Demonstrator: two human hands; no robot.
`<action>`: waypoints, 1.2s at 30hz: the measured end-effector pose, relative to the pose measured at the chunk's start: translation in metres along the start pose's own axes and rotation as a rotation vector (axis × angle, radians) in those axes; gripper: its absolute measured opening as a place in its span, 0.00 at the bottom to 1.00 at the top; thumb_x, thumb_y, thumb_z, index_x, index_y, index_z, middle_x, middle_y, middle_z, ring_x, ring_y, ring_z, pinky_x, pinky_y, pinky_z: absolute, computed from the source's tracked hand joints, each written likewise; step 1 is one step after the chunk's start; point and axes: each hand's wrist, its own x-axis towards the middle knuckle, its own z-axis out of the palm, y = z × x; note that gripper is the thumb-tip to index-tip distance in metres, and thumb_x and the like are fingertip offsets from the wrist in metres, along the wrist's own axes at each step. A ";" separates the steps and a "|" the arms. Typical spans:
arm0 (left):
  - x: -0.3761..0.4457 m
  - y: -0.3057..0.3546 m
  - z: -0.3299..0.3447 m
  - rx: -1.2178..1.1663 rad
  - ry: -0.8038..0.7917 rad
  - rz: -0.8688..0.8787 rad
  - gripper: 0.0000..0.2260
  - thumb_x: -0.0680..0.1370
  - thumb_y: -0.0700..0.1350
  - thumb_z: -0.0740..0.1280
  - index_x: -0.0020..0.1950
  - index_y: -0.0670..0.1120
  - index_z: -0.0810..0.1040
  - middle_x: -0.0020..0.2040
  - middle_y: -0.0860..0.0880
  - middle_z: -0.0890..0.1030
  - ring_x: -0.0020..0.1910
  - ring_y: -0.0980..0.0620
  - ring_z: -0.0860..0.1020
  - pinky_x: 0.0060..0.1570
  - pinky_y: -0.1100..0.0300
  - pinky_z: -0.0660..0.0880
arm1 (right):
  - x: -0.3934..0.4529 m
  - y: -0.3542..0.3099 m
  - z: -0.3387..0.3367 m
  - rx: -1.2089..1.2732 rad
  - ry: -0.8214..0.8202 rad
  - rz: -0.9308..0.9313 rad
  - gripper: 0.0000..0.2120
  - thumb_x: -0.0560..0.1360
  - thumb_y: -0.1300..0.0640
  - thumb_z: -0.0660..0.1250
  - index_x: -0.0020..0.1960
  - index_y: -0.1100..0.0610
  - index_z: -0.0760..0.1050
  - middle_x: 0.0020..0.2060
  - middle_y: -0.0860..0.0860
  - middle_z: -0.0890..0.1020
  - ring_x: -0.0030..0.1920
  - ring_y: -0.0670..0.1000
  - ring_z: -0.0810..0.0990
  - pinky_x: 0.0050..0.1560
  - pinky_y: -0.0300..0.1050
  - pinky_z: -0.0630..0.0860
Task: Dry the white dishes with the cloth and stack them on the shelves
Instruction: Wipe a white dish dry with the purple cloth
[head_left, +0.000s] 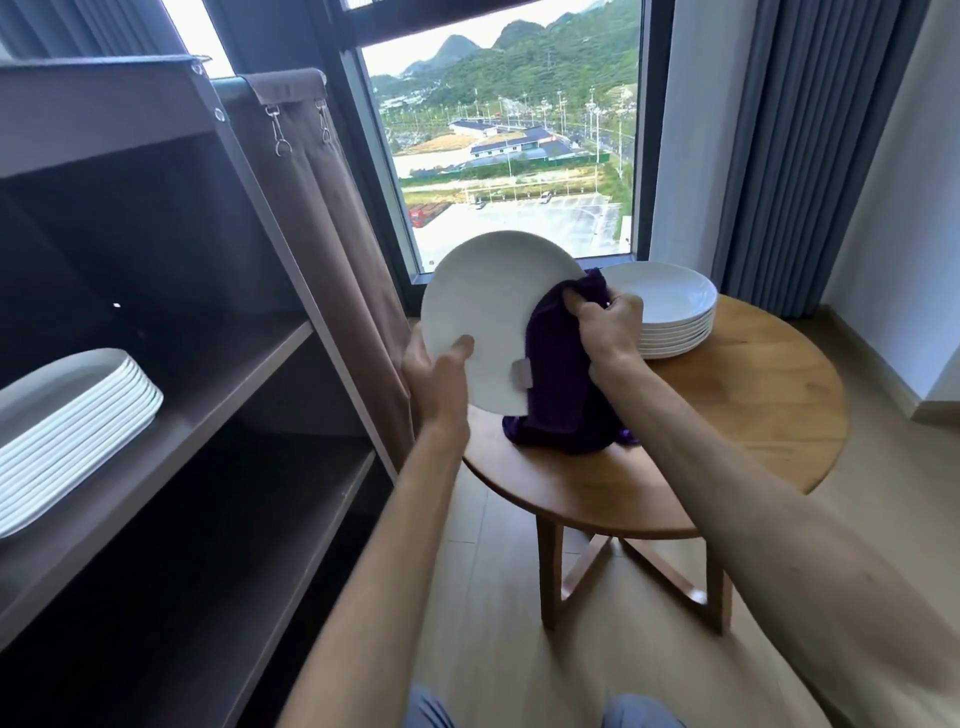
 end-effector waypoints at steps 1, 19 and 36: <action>-0.010 -0.010 0.006 -0.062 0.029 -0.011 0.16 0.75 0.39 0.70 0.56 0.57 0.77 0.54 0.52 0.84 0.55 0.51 0.82 0.49 0.63 0.81 | -0.003 0.005 0.003 0.095 0.027 0.084 0.04 0.74 0.60 0.74 0.42 0.53 0.82 0.41 0.54 0.86 0.49 0.59 0.86 0.50 0.55 0.84; -0.013 0.005 0.044 0.367 -0.148 0.309 0.27 0.78 0.42 0.69 0.76 0.50 0.67 0.62 0.58 0.75 0.52 0.69 0.74 0.48 0.77 0.73 | -0.016 0.043 0.007 0.520 0.101 0.573 0.19 0.76 0.56 0.74 0.63 0.62 0.78 0.56 0.60 0.84 0.55 0.61 0.84 0.57 0.60 0.81; 0.040 0.041 0.011 0.764 -0.515 0.164 0.24 0.76 0.38 0.67 0.70 0.55 0.76 0.59 0.53 0.82 0.58 0.52 0.78 0.49 0.59 0.74 | -0.008 0.013 -0.017 -0.130 -0.270 -0.117 0.08 0.74 0.63 0.74 0.43 0.51 0.84 0.39 0.51 0.86 0.41 0.50 0.85 0.48 0.49 0.83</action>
